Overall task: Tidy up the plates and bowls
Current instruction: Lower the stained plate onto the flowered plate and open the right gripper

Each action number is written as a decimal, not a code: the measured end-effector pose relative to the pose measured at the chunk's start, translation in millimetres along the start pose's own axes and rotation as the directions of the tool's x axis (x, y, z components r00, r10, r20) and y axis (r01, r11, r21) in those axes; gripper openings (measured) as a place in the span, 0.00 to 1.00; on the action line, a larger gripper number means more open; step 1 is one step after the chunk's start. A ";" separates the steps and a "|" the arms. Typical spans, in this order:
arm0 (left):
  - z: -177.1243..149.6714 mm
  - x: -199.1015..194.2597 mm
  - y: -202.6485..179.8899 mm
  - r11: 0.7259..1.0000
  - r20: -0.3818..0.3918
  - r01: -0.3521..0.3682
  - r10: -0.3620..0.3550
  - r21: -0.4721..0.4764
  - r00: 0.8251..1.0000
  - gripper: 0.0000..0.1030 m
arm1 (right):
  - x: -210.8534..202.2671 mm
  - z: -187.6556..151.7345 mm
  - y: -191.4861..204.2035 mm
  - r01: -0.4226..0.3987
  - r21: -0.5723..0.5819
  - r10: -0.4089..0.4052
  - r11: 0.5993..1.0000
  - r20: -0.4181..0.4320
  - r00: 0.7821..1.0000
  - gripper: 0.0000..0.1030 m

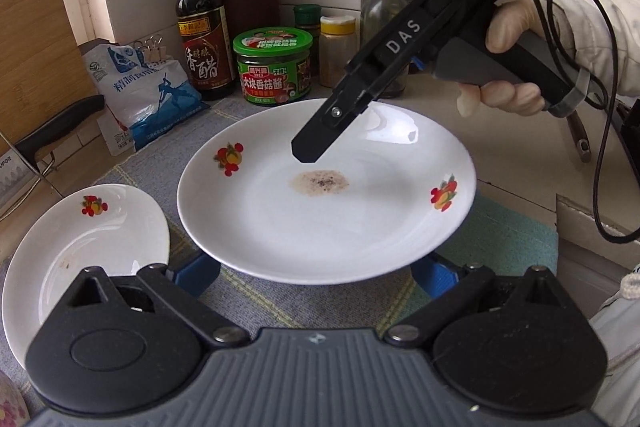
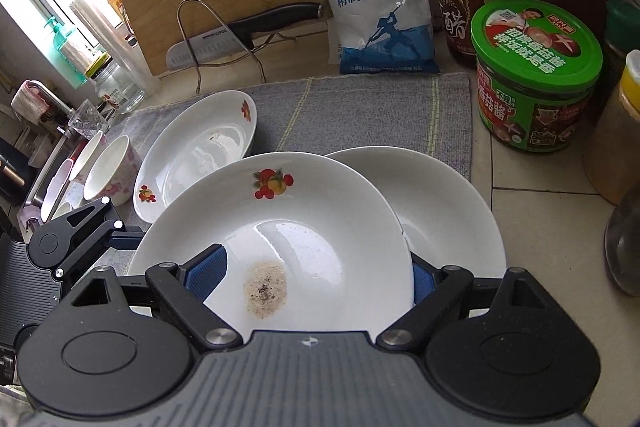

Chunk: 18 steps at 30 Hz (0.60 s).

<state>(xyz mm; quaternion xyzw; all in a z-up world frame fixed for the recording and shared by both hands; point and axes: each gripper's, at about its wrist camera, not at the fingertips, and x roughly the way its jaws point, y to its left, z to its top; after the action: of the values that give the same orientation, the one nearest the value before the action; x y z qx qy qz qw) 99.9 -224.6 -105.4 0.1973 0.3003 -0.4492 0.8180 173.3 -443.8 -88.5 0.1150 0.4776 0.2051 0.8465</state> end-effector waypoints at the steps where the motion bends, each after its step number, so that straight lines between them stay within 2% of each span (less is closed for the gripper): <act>1: 1.2 1.7 0.4 1.000 -0.001 0.000 0.000 0.000 1.000 0.98 | 0.8 0.0 -2.1 0.000 0.003 0.000 1.000 -0.001 1.000 0.91; 18: 12.1 25.9 0.0 0.999 -0.017 0.020 -0.020 0.047 1.000 0.98 | 2.6 -8.4 -27.3 0.029 0.052 -0.029 0.998 -0.007 1.000 0.91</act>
<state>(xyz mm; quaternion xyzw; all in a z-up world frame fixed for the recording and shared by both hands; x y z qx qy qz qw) 114.5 -247.7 -113.8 0.2174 0.2984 -0.4627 0.8060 173.7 -467.0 -105.5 0.1294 0.4870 0.1809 0.8446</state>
